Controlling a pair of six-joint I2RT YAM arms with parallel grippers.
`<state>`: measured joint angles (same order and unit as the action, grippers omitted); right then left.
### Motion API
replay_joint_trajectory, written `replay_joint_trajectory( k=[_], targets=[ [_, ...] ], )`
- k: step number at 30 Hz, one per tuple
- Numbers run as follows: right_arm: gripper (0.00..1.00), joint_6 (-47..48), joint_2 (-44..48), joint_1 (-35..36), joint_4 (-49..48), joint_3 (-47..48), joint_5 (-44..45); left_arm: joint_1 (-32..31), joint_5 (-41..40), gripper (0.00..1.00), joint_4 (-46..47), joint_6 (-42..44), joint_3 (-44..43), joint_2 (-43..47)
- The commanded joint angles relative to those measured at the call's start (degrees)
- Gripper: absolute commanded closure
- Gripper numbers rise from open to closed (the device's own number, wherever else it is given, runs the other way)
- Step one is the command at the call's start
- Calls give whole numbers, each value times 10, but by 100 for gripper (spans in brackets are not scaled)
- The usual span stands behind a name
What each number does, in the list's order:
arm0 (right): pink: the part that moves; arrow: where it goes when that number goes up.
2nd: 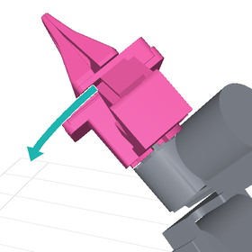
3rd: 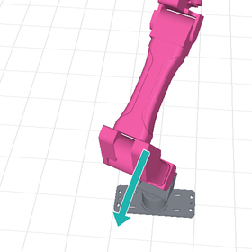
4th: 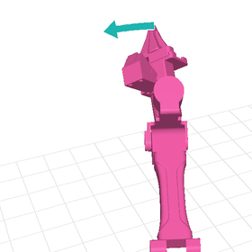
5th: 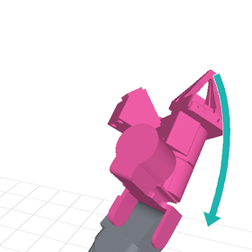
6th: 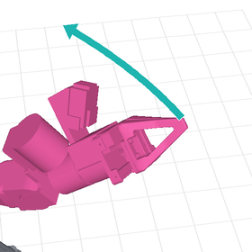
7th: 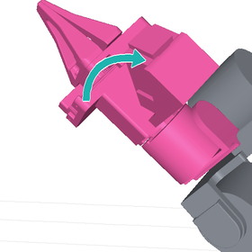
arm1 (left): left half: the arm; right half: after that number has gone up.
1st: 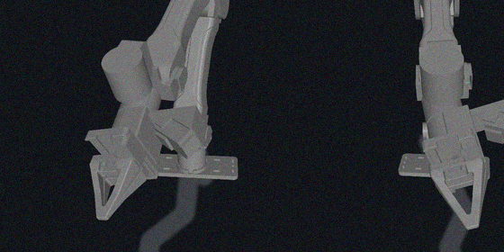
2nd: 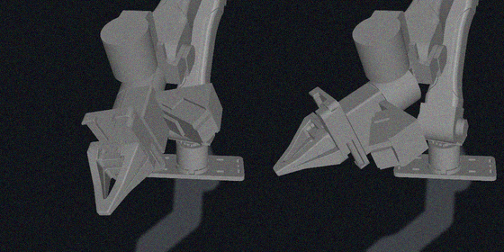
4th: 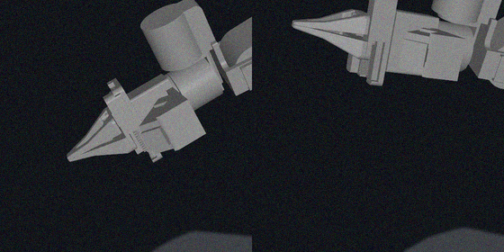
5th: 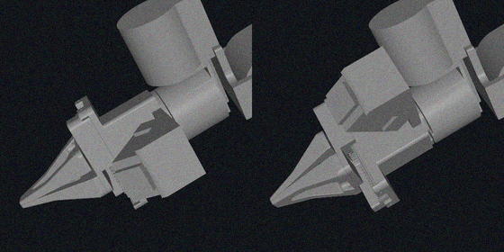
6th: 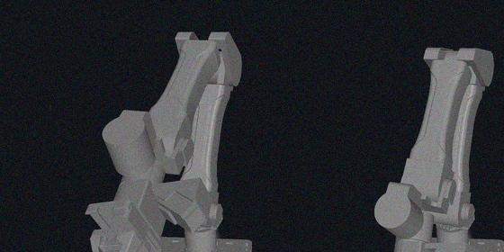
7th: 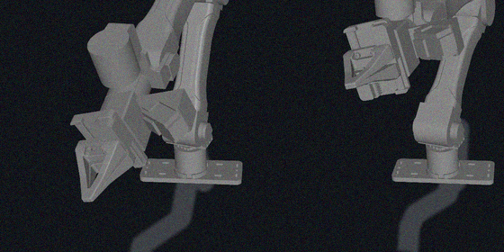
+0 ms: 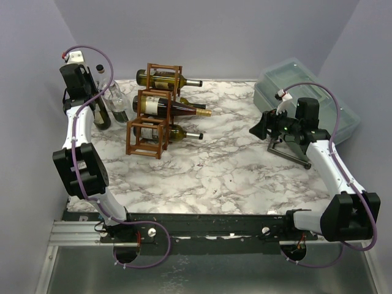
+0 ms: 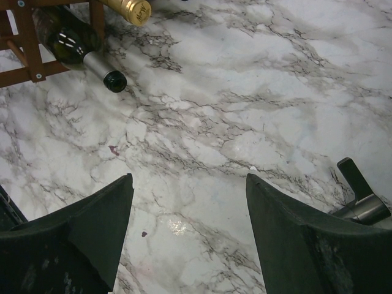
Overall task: Take the wine bottle off the wine rack
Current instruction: Move the wine bottle to the center of the board.
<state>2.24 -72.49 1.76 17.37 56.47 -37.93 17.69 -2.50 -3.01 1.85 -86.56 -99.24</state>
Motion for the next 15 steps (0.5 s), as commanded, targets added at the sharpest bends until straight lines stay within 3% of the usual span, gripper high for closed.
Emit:
replay_joint_trajectory(
  k=[1, 5, 15],
  targets=[
    [23, 9, -5, -4, 13, 19, 2, 6, 6, 95, 58, -12, -24, 4],
    [23, 9, -4, -4, 13, 19, 3, 7, 6, 90, 55, -15, -21, 3],
    [23, 12, -3, -4, 14, 20, 7, 9, -11, 64, 48, -16, -13, 6]
  ],
)
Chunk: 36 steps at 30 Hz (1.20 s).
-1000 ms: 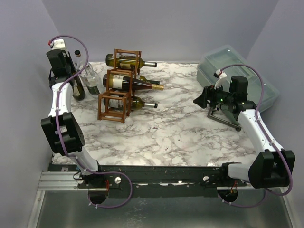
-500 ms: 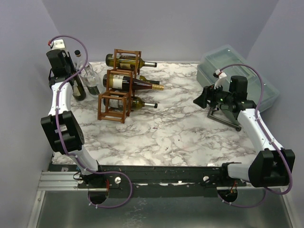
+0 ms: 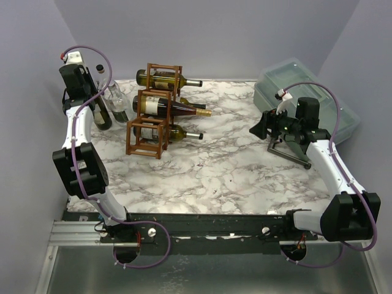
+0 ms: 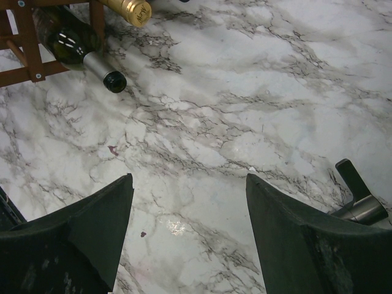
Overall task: Take the wine bottle off the wine rack
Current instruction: Move the wine bottle to the center of the board.
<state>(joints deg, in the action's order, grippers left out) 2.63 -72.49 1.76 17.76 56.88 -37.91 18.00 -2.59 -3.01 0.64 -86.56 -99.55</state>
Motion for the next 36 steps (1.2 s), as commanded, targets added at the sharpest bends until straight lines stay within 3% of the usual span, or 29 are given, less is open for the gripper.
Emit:
replay_joint_trajectory(
  k=[1, 10, 22, 26, 29, 36],
  targets=[
    [23, 8, -2, -4, 11, 16, 7, 7, -11, 63, 48, -4, -12, 11],
    [23, 9, 2, -4, 11, 17, 11, 8, -13, 53, 44, -25, 2, 18],
    [23, 11, 2, -4, 14, 18, 9, 8, -8, 14, 31, -43, 5, 61],
    [23, 11, 4, -4, 14, 18, 8, 8, -14, 6, 0, -60, 21, 86],
    [23, 12, 6, -4, 15, 18, 4, 9, -27, 2, -23, -84, 40, 110],
    [23, 15, 11, -4, 12, 17, -6, 8, -28, 1, -106, -155, 56, 168]
  ],
)
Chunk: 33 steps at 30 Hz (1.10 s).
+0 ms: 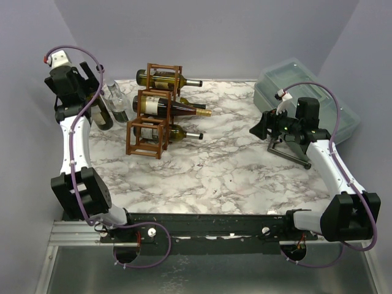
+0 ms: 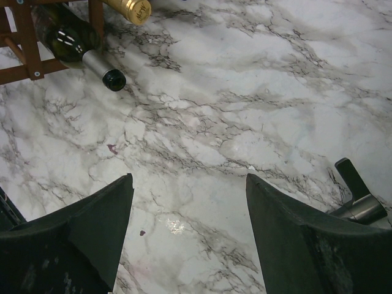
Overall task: Take the wine bottle off the wine rack
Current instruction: Move the wine bottle to the center of the board, then pick up the wine bottle from the wine rack.
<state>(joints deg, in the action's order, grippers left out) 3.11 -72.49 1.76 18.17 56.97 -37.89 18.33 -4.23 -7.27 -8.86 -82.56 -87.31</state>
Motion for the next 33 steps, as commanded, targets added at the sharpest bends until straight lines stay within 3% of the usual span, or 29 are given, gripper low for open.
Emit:
replay_joint_trajectory(
  k=[1, 17, 26, 33],
  targets=[
    [23, 10, 11, -4, 9, 15, -7, 5, -10, 1, -67, -73, 24, 56],
    [23, 13, 29, -4, -2, 7, -36, 0, 6, 1, -95, -200, 151, 260],
    [23, 26, 32, -4, -2, 2, -66, -41, 42, 1, -143, -214, 187, 343],
    [23, 44, 41, -4, -10, -9, -113, -44, 194, 1, -127, -187, 235, 394]
  ],
)
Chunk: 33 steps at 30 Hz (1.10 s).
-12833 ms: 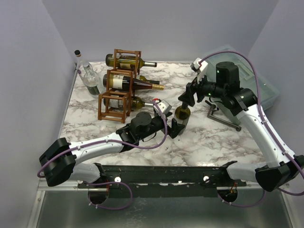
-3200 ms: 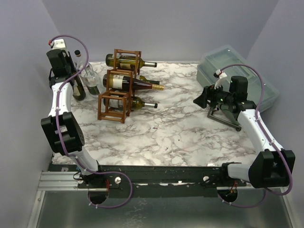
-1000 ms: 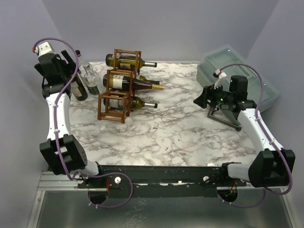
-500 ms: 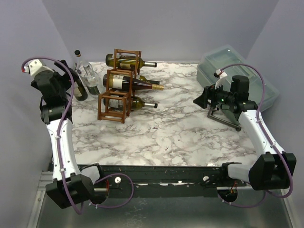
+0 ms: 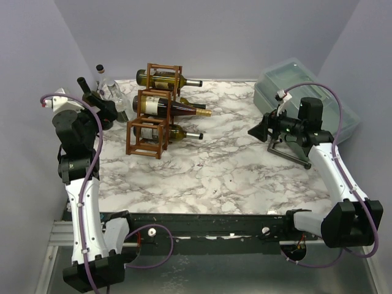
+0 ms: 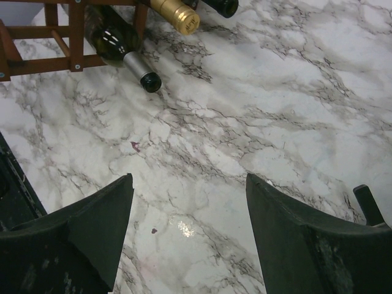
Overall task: Take the wine bottle off the wine rack
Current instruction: Pick up the wine bottle from the wine rack.
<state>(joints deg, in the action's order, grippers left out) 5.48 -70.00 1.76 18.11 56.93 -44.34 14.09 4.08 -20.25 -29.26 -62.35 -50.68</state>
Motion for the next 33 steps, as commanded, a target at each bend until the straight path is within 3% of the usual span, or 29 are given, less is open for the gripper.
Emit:
replay_joint_trajectory(
  k=[1, 8, 13, 16, 25, 33],
  targets=[
    [22, 24, 16, -4, -9, -10, -56, -2, 122, 1, 9, 18, 45, 36],
    [22, 55, 2, -4, -15, -19, -112, -2, 228, 1, 94, 27, 131, 85],
    [20, 119, -38, 2, 47, 38, -172, -2, 215, 1, 108, 34, 152, 98],
    [16, 176, -68, 10, 89, 88, -158, -1, 236, 1, 118, 39, 158, 106],
    [7, 271, -227, 58, 169, 319, -98, 3, 266, 1, 181, 34, 204, 151],
    [1, 389, -403, 154, 261, 621, -10, 4, 237, 1, 180, 39, 233, 172]
  ],
)
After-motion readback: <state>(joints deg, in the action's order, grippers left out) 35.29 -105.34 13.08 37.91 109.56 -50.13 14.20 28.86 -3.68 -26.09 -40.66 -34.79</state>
